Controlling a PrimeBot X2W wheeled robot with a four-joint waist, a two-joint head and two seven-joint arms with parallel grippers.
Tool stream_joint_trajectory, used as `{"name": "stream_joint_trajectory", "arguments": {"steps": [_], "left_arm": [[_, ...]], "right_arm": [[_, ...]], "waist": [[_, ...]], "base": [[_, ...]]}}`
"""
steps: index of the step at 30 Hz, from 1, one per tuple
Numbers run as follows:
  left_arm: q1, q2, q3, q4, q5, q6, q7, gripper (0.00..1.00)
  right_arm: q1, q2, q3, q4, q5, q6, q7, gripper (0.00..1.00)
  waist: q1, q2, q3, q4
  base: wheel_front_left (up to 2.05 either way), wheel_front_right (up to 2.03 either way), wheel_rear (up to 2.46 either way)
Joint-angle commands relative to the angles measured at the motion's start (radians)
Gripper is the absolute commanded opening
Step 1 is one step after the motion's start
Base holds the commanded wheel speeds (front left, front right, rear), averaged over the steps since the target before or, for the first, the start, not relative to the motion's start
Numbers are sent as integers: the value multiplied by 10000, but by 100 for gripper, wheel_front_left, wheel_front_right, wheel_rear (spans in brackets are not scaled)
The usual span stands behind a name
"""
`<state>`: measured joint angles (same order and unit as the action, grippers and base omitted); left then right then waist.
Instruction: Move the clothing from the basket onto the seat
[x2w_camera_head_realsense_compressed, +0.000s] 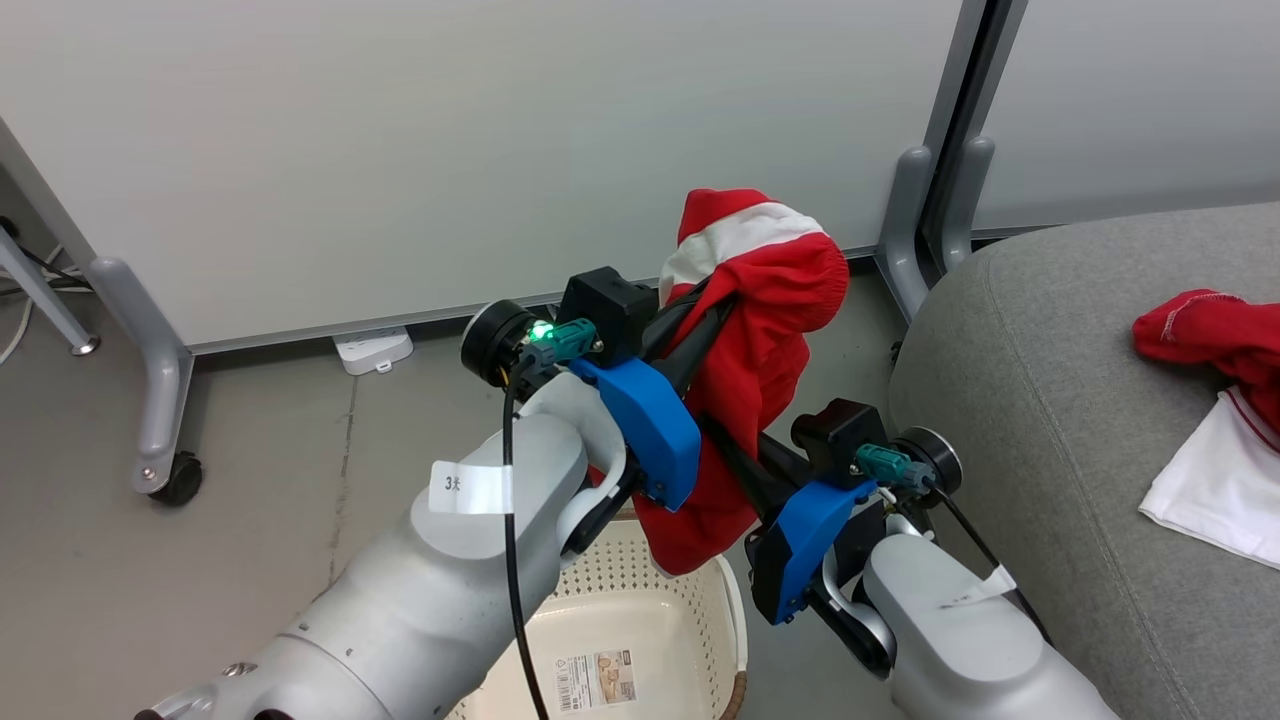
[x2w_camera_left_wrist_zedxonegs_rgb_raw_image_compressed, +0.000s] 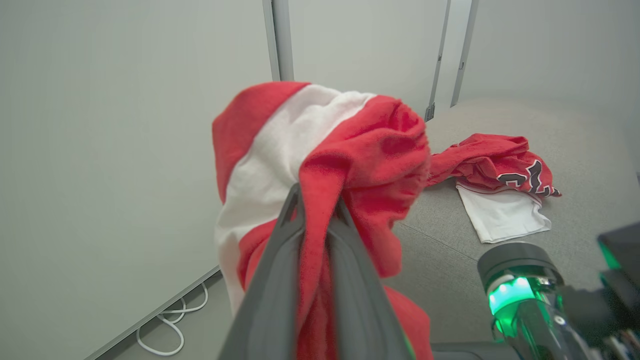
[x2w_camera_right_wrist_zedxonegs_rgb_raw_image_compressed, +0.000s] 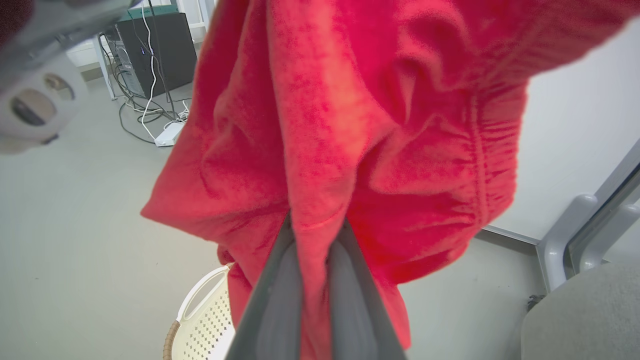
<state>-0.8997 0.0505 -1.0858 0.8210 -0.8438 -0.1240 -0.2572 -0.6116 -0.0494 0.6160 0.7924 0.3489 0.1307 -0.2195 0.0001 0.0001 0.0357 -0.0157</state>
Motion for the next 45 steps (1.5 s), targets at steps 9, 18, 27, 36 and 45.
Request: {"name": "stream_joint_trajectory", "arguments": {"steps": [9, 18, 27, 36, 45], "left_arm": [[-179, -1, -187, 186, -51, 33, -74, 0], [-149, -1, -184, 304, -153, 47, -89, 0], [1004, 739, 1234, -1277, 809, 364, -78, 100], [4607, 1923, 4154, -4688, 2885, 448, -81, 100], [6784, 1799, 6057, -5803, 4165, 170, -82, 100]], "right_arm": [[-270, -16, 262, 333, 334, 1, -228, 0], [-373, -18, 470, 534, 507, 1, -337, 0], [-488, -16, 495, 413, 586, 1, -422, 0], [-588, -16, -278, 277, 141, 1, -466, 0], [-425, -16, -801, -134, -235, 1, -469, 0]], "waist": [[-1, -1, 13, -93], [-1, -1, 2, -153], [-1, -1, 80, -317], [-1, -1, 395, -222], [-1, -1, 565, -111]], "base": [[0, 0, 0], [0, 0, 0], [0, 0, 0], [0, 0, 0], [0, 0, 0]]}}
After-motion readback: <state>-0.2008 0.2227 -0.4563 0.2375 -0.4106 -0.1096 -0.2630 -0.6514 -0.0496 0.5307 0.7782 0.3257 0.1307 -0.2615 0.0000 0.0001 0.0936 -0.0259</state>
